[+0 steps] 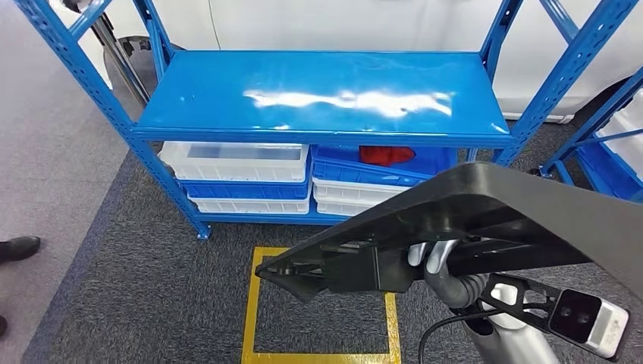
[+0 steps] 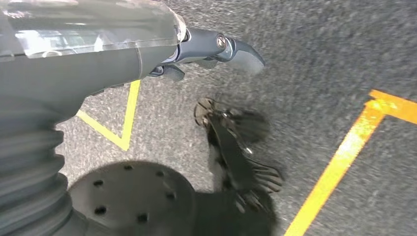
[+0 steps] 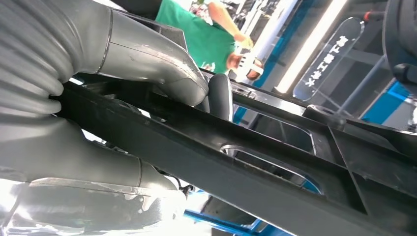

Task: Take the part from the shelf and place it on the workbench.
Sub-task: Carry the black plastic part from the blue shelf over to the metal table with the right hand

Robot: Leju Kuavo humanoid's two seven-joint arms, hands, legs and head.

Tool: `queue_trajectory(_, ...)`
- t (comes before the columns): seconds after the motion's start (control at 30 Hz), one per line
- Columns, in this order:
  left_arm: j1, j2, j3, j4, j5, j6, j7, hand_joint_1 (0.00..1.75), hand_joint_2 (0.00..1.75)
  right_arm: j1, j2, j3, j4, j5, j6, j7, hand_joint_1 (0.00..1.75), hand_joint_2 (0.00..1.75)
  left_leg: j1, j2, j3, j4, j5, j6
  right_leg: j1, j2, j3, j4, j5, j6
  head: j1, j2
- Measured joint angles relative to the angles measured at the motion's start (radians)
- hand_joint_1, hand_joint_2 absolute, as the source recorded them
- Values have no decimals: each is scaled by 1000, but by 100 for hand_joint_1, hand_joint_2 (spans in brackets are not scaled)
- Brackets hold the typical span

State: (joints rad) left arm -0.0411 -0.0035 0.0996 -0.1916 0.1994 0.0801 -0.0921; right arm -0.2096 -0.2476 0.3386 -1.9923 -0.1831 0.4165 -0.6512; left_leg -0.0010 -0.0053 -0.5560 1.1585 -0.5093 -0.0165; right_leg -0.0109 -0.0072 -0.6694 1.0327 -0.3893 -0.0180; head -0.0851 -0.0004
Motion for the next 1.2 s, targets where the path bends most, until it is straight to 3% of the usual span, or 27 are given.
queue_trajectory(0.03, -2, 2, 0, 0, -4, -3, -2, 0, 175, 3, 0, 0, -5, 2, -2, 0, 175, 175, -3, -2, 57, -78, -10, 5, 0, 0, -6, -1, 11, 5, 0, 0)
queue_trajectory(0.1, -4, 5, 0, 0, -10, -8, -6, 0, 175, 6, 0, -1, -17, -1, -3, 0, 175, 175, -11, -4, 119, -176, -34, 16, -3, -1, -7, -9, 35, 16, 0, 0)
queue_trajectory(0.17, -6, 9, 0, 0, -14, -13, -8, 0, 175, 6, 0, -5, -24, -13, -2, 0, 175, 175, -13, 0, 109, -188, -13, 27, -6, 0, -10, -18, 50, 28, 0, 0)
queue_trajectory(0.2, -9, 10, 0, 0, -17, -14, -8, 0, 175, 6, 0, -8, -27, -21, -1, 0, 175, 175, -12, 3, 100, -194, 2, 34, -5, 2, -17, -9, 32, 31, 0, 0)
queue_trajectory(0.23, -10, 11, 0, 0, -19, -15, -8, 0, 175, 6, 1, -12, -30, -28, 0, 0, 175, 175, -10, 6, 87, -199, 19, 40, -4, 5, -27, 19, -8, 33, 0, 0)
queue_trajectory(0.3, -12, 12, 0, 0, -22, -16, -8, 0, 175, 7, 2, -20, -36, -39, 1, 0, 175, 175, -10, 9, 53, -201, 52, 48, -1, 7, -53, 132, -123, 33, 0, 0)
queue_trajectory(0.33, -11, 14, 0, 0, -23, -16, -8, 0, 175, 9, 3, -24, -40, -43, 1, 0, 175, 175, -11, 11, 33, -199, 67, 49, -1, 7, -62, 200, -161, 33, 0, 0)
queue_trajectory(0.37, -11, 15, 0, 0, -23, -16, -8, 0, 175, 12, 3, -27, -43, -45, 2, 0, 175, 175, -11, 11, 12, -195, 82, 49, -2, 7, -63, 253, -171, 33, 0, 0)
queue_trajectory(0.4, -11, 16, 0, 0, -23, -17, -8, 0, 175, 16, 3, -31, -45, -47, 4, 0, 175, 175, -12, 12, -11, -191, 96, 49, -2, 7, -50, 279, -156, 33, 0, 0)
queue_trajectory(0.43, -10, 17, 0, 0, -24, -17, -8, 0, 175, 20, 3, -35, -48, -47, 6, 0, 175, 175, -12, 12, -34, -185, 109, 47, -2, 6, -22, 271, -128, 32, 0, 0)
queue_trajectory(0.47, -10, 17, 0, 0, -24, -17, -8, 0, 175, 23, 3, -39, -51, -47, 10, 0, 175, 175, -12, 12, -57, -178, 121, 45, -2, 6, 23, 229, -104, 30, 0, 0)
queue_trajectory(0.5, -10, 17, 0, 0, -24, -17, -9, 0, 175, 24, 3, -41, -54, -47, 15, 0, 175, 175, -13, 11, -76, -170, 131, 42, 0, 5, 83, 159, -102, 27, 0, 0)
queue_trajectory(0.57, -9, 17, 1, 0, -23, -16, -12, 0, 175, 24, 3, -44, -62, -45, 25, 0, 175, 175, -15, 12, -101, -156, 149, 34, 5, 3, 184, 20, -138, 19, 0, 0)
queue_trajectory(0.6, -8, 17, 2, 0, -22, -15, -16, 0, 175, 24, 3, -44, -64, -44, 29, 0, 175, 175, -15, 12, -107, -154, 157, 29, 8, 3, 206, -19, -155, 14, 0, 0)
queue_trajectory(0.67, -7, 18, 6, 0, -20, -13, -22, 0, 175, 25, 3, -44, -66, -42, 36, 0, 175, 175, -13, 13, -113, -157, 174, 18, 10, 2, 199, -31, -150, 0, 0, 0)
queue_trajectory(0.7, -6, 19, 7, 0, -19, -12, -24, 0, 175, 25, 3, -44, -66, -42, 39, 0, 175, 175, -11, 12, -119, -153, 168, 12, 9, -1, 192, -32, -140, -7, 0, 0)
queue_trajectory(0.77, -4, 19, 9, 0, -15, -11, -25, 0, 175, 26, 3, -44, -65, -45, 44, 0, 175, 175, -6, 9, -144, -93, 98, -1, 5, -5, 172, -35, -117, -20, 0, 0)
queue_trajectory(0.83, -3, 19, 12, 0, -12, -10, -25, 0, 175, 27, 3, -44, -65, -48, 51, 0, 175, 175, -1, 9, -182, 38, 1, -14, 5, -6, 146, -34, -94, -23, 0, 0)
queue_trajectory(0.87, -3, 19, 15, 0, -10, -10, -25, 0, 175, 29, 3, -44, -65, -48, 55, 0, 175, 175, 2, 9, -195, 100, -21, -18, 5, -6, 132, -34, -83, -22, 0, 0)
queue_trajectory(0.9, -2, 19, 17, 0, -9, -10, -25, 0, 175, 32, 3, -44, -65, -48, 58, 0, 175, 175, 3, 9, -196, 140, -22, -21, 5, -6, 117, -33, -72, -21, 0, 0)
queue_trajectory(0.93, -1, 19, 20, 0, -7, -10, -25, 0, 175, 35, 3, -44, -65, -47, 60, 0, 175, 175, 5, 9, -180, 144, -4, -22, 5, -6, 103, -33, -62, -18, 0, 0)
queue_trajectory(0.97, 0, 19, 22, 0, -7, -10, -26, 0, 175, 37, 3, -44, -65, -47, 61, 0, 175, 175, 6, 9, -144, 109, 21, -22, 5, -6, 91, -32, -53, -16, 0, 0)
queue_trajectory(1.03, -1, 19, 26, 0, -6, -10, -27, 0, 175, 41, 3, -44, -67, -45, 62, 0, 175, 175, 5, 7, -29, -37, 44, -17, 5, -6, 75, -30, -39, -9, 0, 0)
queue_trajectory(1.1, -2, 19, 31, 0, -5, -11, -29, 0, 175, 45, 3, -44, -70, -38, 67, 0, 175, 175, 1, 4, 52, -152, 28, -4, 7, -7, 68, -29, -28, 2, 0, 0)
queue_trajectory(1.2, 0, 18, 34, 0, -3, -12, -33, 0, 175, 57, 3, -47, -74, -22, 84, 0, 175, 175, -3, 5, 62, -186, 28, 21, 3, -7, 64, -25, -19, 20, 0, 0)
